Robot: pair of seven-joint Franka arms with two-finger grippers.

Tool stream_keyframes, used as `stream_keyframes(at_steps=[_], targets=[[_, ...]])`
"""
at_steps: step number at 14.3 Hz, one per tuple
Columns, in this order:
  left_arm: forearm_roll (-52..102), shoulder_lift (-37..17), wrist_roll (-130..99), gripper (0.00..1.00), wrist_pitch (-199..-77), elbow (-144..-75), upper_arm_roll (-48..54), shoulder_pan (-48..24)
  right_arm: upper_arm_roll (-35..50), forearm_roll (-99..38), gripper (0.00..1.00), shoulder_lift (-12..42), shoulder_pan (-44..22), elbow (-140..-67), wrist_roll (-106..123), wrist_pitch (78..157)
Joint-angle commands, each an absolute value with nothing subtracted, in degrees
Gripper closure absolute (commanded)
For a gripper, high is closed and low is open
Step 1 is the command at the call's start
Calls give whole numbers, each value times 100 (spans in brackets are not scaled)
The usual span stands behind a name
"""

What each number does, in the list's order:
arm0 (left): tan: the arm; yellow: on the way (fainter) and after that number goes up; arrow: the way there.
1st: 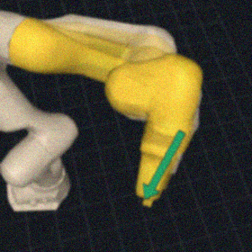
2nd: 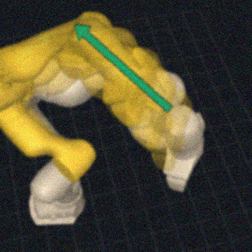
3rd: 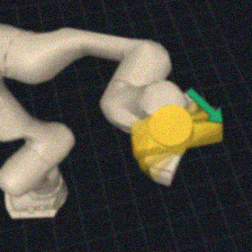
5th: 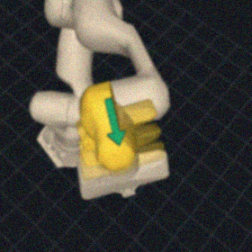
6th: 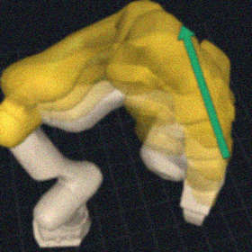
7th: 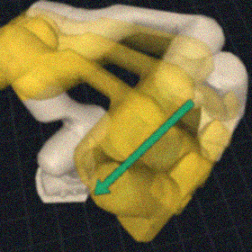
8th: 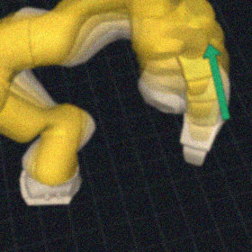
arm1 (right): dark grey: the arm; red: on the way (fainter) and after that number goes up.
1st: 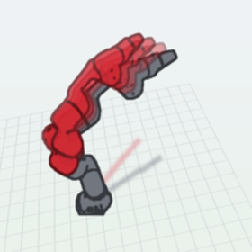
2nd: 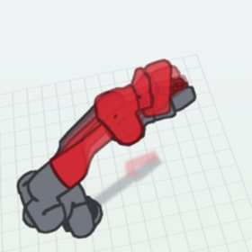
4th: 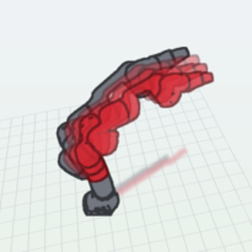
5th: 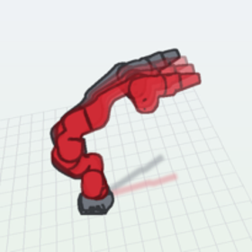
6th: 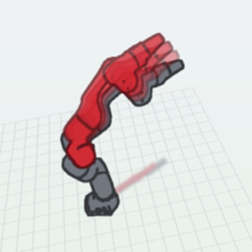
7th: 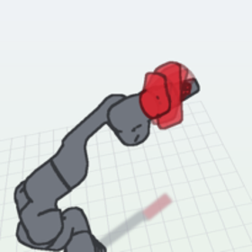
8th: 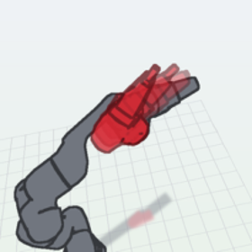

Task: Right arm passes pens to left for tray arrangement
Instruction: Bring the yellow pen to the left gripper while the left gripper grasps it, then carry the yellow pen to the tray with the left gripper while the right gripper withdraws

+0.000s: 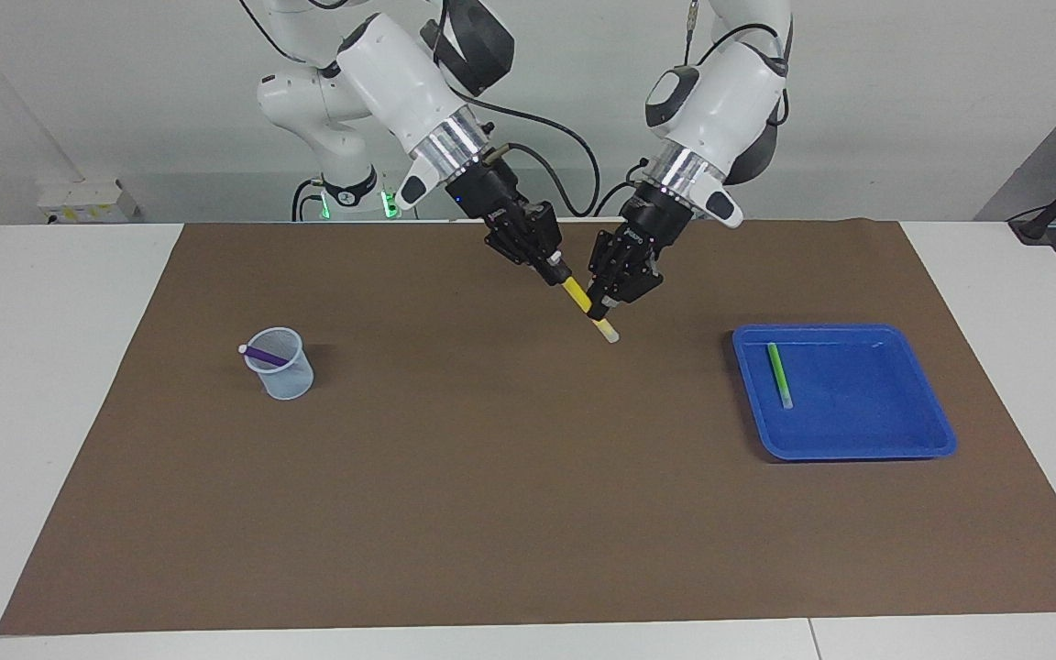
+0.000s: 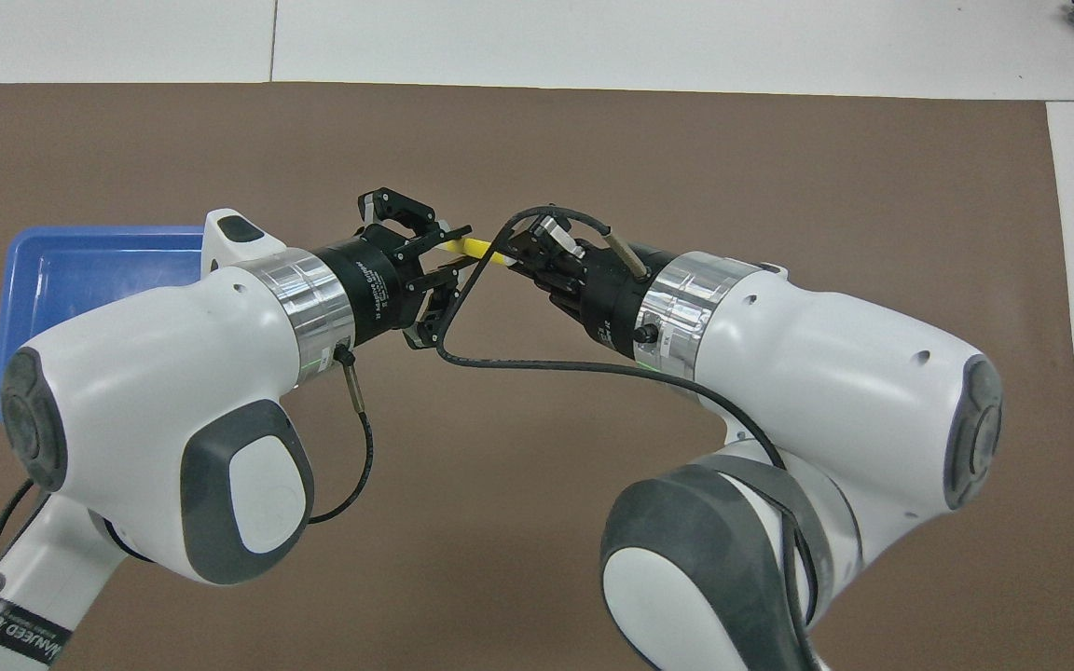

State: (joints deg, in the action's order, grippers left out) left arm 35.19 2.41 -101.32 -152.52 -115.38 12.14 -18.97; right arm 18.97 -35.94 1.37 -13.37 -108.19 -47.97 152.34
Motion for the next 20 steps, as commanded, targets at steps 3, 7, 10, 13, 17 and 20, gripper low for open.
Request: stream_keyframes(at_steps=[3,7,10,13,17,20], targets=[[3568,316,-10099,100,-15337,-11619,1151,-1960,1925,-3744,100,-26,-1336,-10986,-4772,15249],[3568,316,-10063,100,-15328,-11610,1151,-1960,1916,-3744,68,-26,-1336,-10969,-4825,15223],[3568,316,-10020,100,-15328,-11619,1151,-1943,1916,-3735,0,-18,-1336,-10934,-4755,15231],[3577,316,-9757,100,-15293,-11619,1143,-1828,1907,-3727,0,-26,-1292,-10951,-4746,15135],[3568,334,-8976,100,-14987,-11602,1143,-1504,1846,-3455,0,-114,-802,-10942,-3592,13917],[3568,378,-8028,100,-14320,-11575,1116,-1144,1846,-2860,0,-220,-91,-10942,-1834,12634]])
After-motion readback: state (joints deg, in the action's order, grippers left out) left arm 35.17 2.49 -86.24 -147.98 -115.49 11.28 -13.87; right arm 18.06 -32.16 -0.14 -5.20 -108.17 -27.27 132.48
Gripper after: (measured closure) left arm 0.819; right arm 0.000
